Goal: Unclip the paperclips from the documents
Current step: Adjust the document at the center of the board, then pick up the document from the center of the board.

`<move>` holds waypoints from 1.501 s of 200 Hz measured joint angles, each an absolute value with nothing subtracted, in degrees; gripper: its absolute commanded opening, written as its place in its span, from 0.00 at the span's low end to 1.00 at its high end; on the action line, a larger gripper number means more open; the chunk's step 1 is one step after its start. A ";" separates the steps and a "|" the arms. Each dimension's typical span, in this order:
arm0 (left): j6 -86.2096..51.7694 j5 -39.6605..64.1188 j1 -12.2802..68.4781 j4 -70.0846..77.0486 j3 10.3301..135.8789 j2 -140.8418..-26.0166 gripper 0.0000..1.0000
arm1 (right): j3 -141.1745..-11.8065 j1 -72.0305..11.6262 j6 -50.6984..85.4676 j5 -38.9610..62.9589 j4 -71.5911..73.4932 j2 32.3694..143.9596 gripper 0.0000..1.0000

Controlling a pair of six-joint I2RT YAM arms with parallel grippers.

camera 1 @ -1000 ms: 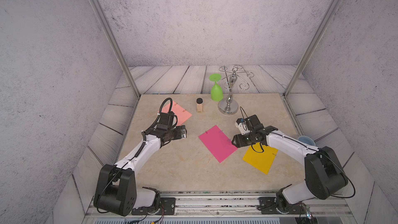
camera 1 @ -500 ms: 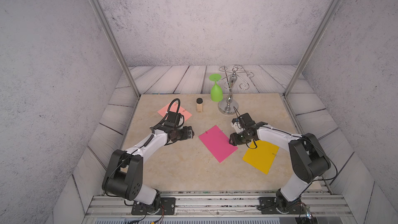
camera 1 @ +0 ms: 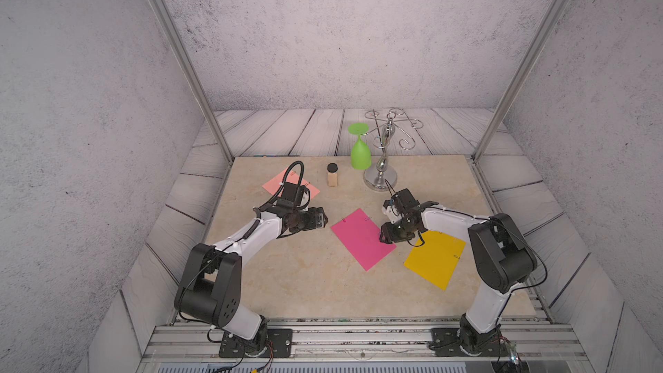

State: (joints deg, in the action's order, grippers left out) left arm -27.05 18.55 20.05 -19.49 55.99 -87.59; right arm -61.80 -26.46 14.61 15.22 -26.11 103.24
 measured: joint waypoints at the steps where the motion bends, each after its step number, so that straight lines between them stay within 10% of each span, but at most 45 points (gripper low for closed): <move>1: -27.05 18.55 20.05 -19.51 55.99 -87.59 0.83 | -61.82 -26.46 14.63 15.25 -26.11 103.24 0.54; 162: -27.68 20.78 21.12 -21.63 58.98 -93.95 0.82 | -62.94 -34.24 17.63 21.47 -29.61 104.22 0.52; 300: -28.34 18.26 26.28 -26.89 70.02 -105.69 0.55 | -70.96 -33.15 22.55 13.85 -31.07 102.21 0.49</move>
State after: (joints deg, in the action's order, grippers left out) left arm -28.34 18.26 26.28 -26.89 70.02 -105.69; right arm -70.96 -33.15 22.55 13.85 -31.07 102.21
